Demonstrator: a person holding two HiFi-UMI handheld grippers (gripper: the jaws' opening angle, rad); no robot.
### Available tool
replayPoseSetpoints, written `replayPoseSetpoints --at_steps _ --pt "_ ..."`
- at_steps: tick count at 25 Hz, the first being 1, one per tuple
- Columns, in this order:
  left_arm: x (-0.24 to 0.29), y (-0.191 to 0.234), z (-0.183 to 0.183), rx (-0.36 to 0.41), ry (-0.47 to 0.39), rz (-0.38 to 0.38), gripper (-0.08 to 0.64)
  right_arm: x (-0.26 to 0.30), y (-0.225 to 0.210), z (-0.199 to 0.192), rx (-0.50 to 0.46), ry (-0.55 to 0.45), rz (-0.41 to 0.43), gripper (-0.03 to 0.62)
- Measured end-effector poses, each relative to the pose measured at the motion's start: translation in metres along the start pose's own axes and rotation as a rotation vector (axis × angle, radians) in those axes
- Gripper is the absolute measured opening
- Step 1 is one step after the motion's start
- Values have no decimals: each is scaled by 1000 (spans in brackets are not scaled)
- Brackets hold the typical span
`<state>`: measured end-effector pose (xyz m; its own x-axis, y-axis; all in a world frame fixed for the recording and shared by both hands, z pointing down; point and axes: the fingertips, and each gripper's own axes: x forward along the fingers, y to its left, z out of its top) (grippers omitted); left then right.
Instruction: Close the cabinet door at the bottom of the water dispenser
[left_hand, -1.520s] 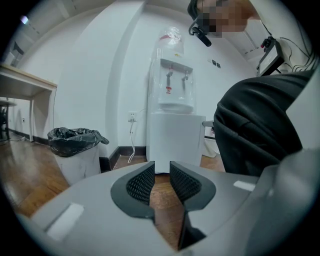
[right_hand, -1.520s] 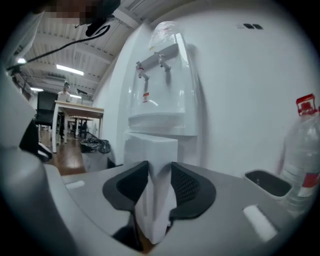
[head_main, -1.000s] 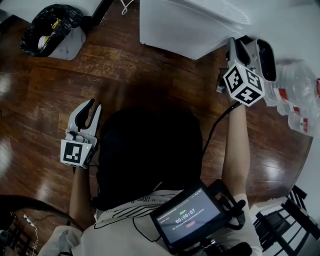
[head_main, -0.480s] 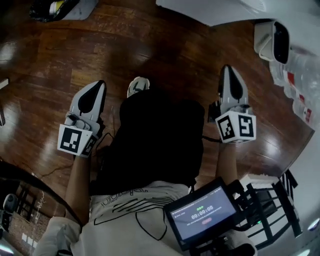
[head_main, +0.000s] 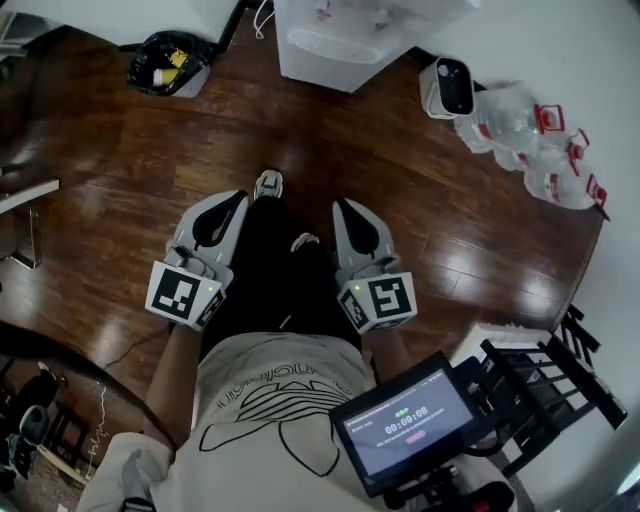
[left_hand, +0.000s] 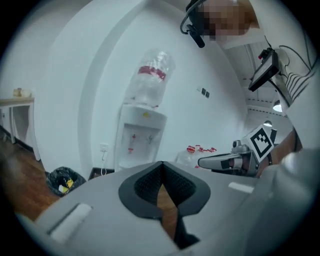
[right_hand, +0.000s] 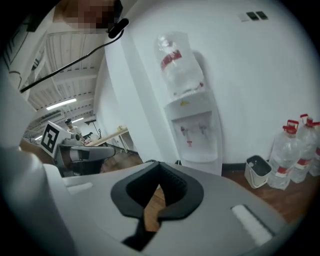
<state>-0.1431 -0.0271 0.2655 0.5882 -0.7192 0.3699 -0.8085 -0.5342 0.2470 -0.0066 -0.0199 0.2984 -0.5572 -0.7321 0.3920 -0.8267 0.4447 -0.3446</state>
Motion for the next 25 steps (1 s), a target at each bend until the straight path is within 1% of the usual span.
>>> replayPoseSetpoints --at_steps 2,4,6,8,9,11,14,16,19,21,25 --pt "-17 -38 47 9 -4 -22 18 -37 20 45 12 -36 -11 2" --pt "-28 -70 84 50 -16 -67 18 -67 37 82 4 -82 -33 3" --pt "-39 -96 114 97 -55 -118 18 -92 54 111 -27 -122 -57 3" --pt "-54 -118 138 119 -95 -152 18 -115 72 133 -45 -166 -89 3" --pt "-64 -128 144 128 -104 -163 18 -126 82 141 -45 -188 -106 3" --pt "-81 -142 146 146 -109 -176 15 -145 99 151 -42 -229 -145 3" --pt "-86 -151 143 173 -102 -195 14 -157 104 159 -23 -287 -192 2" --pt "-88 -152 147 183 -118 -208 14 -158 111 158 -16 -304 -195 2" --pt "-103 -150 155 190 -159 -208 14 -162 132 155 -56 -304 -190 2" --pt "-115 -146 156 186 -170 -199 14 -165 146 153 -84 -306 -192 2" --pt "-135 -148 152 184 -181 -203 14 -168 164 145 -96 -296 -197 2"
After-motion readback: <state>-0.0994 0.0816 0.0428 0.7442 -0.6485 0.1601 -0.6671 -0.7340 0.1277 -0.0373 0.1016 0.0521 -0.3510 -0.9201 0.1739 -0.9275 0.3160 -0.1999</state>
